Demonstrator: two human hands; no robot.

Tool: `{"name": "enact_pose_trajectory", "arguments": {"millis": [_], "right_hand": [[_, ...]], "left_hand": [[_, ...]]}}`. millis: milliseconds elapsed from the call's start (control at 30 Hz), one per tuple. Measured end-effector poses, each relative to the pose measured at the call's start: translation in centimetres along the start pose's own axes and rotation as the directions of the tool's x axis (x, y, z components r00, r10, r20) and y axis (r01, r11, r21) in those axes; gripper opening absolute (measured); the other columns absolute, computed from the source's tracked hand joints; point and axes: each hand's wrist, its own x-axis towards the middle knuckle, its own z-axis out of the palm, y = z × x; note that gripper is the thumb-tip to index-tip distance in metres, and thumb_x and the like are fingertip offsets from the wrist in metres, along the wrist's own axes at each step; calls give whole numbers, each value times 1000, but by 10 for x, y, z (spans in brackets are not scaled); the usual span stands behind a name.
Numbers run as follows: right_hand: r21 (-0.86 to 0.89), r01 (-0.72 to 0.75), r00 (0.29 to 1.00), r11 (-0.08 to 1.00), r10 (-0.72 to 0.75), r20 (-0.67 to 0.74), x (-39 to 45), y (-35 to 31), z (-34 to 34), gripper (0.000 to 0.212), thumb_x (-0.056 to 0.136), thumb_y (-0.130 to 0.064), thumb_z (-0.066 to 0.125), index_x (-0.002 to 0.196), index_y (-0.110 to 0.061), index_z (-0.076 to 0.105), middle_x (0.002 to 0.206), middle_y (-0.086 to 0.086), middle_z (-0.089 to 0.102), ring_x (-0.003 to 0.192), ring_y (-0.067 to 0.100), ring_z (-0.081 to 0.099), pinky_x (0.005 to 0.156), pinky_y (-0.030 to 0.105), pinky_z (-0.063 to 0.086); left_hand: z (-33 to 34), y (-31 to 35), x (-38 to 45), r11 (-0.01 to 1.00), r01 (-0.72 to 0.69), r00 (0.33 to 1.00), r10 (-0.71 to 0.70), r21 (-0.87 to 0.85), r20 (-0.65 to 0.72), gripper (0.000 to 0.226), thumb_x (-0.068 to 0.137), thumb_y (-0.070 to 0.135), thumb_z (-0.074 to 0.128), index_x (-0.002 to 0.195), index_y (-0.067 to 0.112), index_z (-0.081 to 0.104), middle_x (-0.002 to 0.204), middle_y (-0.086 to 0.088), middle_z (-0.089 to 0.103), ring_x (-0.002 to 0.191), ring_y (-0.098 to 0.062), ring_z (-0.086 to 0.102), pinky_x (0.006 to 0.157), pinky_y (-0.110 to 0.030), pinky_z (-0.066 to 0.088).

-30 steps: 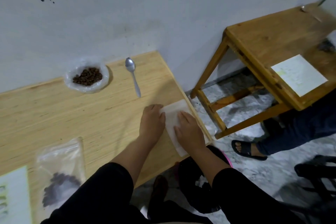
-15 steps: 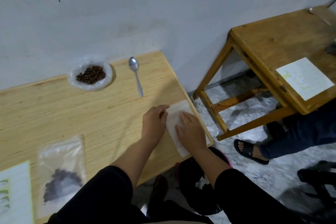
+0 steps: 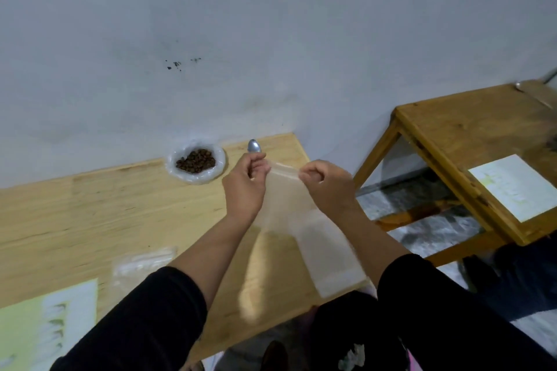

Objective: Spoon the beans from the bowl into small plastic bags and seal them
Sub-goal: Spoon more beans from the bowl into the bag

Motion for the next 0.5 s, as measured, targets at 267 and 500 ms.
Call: {"name": "enact_pose_trajectory", "arguments": {"millis": [267,500], "right_hand": [[643,-175,975,745,40,219,-6,-97,43,4,85,-6,65,89,-8,64,78,-2,63,73,5,58,72,16,47],[628,-195,947,754,-22,320,-24,-143,80,16,85,-21,67,99,-17,72,93,-2,74,90,7,68,89,31,52]], "left_hand": [[-66,26,6,984,80,993,-93,-157,-79,19,87,20,65,106,18,67,90,7,68,87,-5,65,82,-14,50],[-137,15,5,960,119,986,-143,-252,-80,9,88,25,64,94,24,71,88,2,74,82,-10,70,86,-33,54]]}}
